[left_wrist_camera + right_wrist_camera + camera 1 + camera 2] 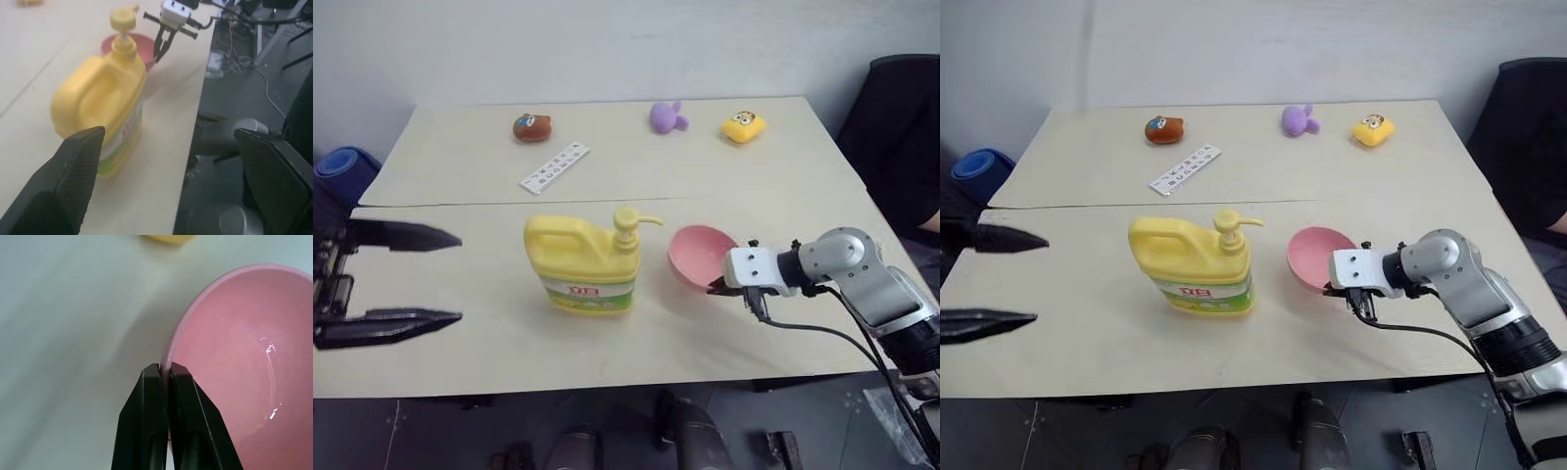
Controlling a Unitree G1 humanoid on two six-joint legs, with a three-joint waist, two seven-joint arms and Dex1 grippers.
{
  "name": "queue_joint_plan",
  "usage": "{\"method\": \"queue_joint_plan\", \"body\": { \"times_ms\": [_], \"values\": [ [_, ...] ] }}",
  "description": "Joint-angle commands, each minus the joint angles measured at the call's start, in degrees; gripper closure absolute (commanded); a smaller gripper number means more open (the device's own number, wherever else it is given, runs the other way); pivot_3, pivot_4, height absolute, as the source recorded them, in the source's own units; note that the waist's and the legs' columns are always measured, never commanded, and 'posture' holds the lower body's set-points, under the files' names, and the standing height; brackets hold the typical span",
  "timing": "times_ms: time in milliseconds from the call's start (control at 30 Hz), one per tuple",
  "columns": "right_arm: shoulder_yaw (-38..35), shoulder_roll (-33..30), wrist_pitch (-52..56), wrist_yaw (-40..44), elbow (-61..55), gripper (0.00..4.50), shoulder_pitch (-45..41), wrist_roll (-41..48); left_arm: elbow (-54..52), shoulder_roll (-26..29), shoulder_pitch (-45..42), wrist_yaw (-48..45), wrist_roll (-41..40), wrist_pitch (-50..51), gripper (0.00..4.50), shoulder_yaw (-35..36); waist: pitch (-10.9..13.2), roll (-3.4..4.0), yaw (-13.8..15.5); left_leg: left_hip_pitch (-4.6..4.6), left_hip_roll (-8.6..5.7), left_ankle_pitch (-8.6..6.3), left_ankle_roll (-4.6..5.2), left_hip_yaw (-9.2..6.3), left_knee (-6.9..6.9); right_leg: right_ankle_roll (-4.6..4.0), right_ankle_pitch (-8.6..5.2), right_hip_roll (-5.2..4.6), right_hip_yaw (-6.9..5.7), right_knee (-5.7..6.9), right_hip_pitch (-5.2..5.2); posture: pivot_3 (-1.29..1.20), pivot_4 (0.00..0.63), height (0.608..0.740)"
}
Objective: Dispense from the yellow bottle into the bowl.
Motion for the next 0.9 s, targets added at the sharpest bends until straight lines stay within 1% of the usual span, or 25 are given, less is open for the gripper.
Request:
{"method": "queue_joint_plan", "body": {
  "times_ms": [33,133,233,333,433,567,667,700,733,767,833,900],
  "values": [
    [-0.7,1.1,-5.2,-1.9,2.6,4.50,-0.6,-3.7,-2.5,-0.7,3.7,-0.8,0.4,-1.0,0.02,4.9,0.0,0.00,-0.3,0.02,0.00,0.00,-0.01,0.01,0.00,-0.02,-0.01,0.00,0.01,0.01,0.01,0.00,0.150,0.740],
    [0.5,2.6,-10.3,-3.3,7.1,4.50,-1.6,-7.9,-3.3,-1.4,4.9,1.0,-1.3,-1.4,0.02,5.3,0.0,0.00,-0.5,0.08,0.02,0.00,-0.05,0.00,0.00,-0.07,-0.04,0.00,0.03,0.07,0.04,0.00,0.150,0.740],
    [0.5,3.8,-11.9,-3.2,9.4,4.50,-2.0,-9.1,-3.9,-1.8,6.1,1.9,-1.9,-2.1,0.02,5.3,0.0,0.00,-1.0,0.10,0.02,0.00,-0.06,-0.01,0.00,-0.09,-0.05,0.00,0.05,0.11,0.04,0.00,0.150,0.740],
    [-0.2,3.8,-8.4,0.4,9.0,3.73,-1.7,-7.1,-3.6,-1.9,7.8,1.9,-1.7,-3.2,0.00,5.4,0.0,0.00,-1.2,0.12,0.05,0.00,-0.07,-0.03,-0.05,-0.11,-0.06,0.01,0.06,0.12,0.02,0.00,0.150,0.740],
    [-2.5,2.5,-4.0,3.9,7.0,2.76,-1.4,-3.5,-2.7,-1.6,9.3,1.7,-1.2,-4.3,0.00,5.5,0.0,0.00,-1.2,0.12,0.08,-0.01,-0.09,-0.03,-0.06,-0.14,-0.08,0.05,0.06,0.12,0.00,0.00,0.150,0.740],
    [-10.3,0.0,6.1,7.7,3.8,1.35,-2.6,5.8,-1.1,-1.1,11.2,1.2,-0.2,-5.6,0.00,6.2,0.0,0.03,-1.1,0.11,0.08,-0.01,-0.08,-0.08,-0.06,-0.14,-0.08,0.05,0.06,0.11,0.00,0.00,0.150,0.740],
    [-16.2,-4.4,12.3,12.3,4.3,0.31,-2.9,12.1,0.6,-0.9,12.7,0.5,1.2,-7.0,0.00,7.0,0.0,0.03,-0.9,0.10,0.08,-0.03,-0.06,-0.14,-0.06,-0.14,-0.08,0.05,0.04,0.08,0.00,0.00,0.150,0.740],
    [-17.4,-6.0,14.1,13.8,4.9,0.31,-2.9,13.6,1.3,-0.8,13.1,0.2,1.8,-7.6,0.00,7.2,0.0,0.03,-0.9,0.10,0.08,-0.03,-0.05,-0.14,-0.06,-0.14,-0.08,0.05,0.03,0.07,0.01,0.00,0.150,0.740],
    [-19.2,-8.9,16.2,16.9,6.3,0.31,-2.5,15.4,2.4,-0.9,14.1,-0.2,2.9,-8.1,0.00,7.9,0.0,0.03,-0.8,0.09,0.08,-0.04,-0.04,-0.14,-0.08,-0.14,-0.08,0.05,0.02,0.05,0.01,0.00,0.150,0.740],
    [-20.4,-13.8,18.8,19.2,8.3,0.31,-1.6,19.6,3.6,-1.1,15.5,-0.8,4.3,-8.2,0.00,9.8,0.0,0.07,-0.8,0.09,0.09,-0.05,-0.02,-0.14,-0.10,-0.14,-0.08,0.06,-0.01,0.03,0.01,0.00,0.150,0.740],
    [-21.6,-19.7,23.1,21.3,11.1,0.31,-0.7,25.8,5.1,-1.3,17.4,-2.1,5.1,-7.5,0.00,13.4,0.1,0.16,-0.6,0.03,0.07,-0.08,0.05,-0.13,-0.16,-0.14,-0.08,0.05,0.00,-0.02,-0.06,0.00,0.150,0.740],
    [-21.4,-21.5,24.7,21.4,13.0,0.31,-0.6,28.3,5.8,-1.1,17.9,-2.5,4.2,-6.4,0.00,15.3,0.1,0.09,-1.0,0.06,0.10,-0.09,0.07,0.01,-0.25,-0.15,-0.09,0.09,0.00,-0.09,-0.07,0.00,0.150,0.740]
  ]
}}
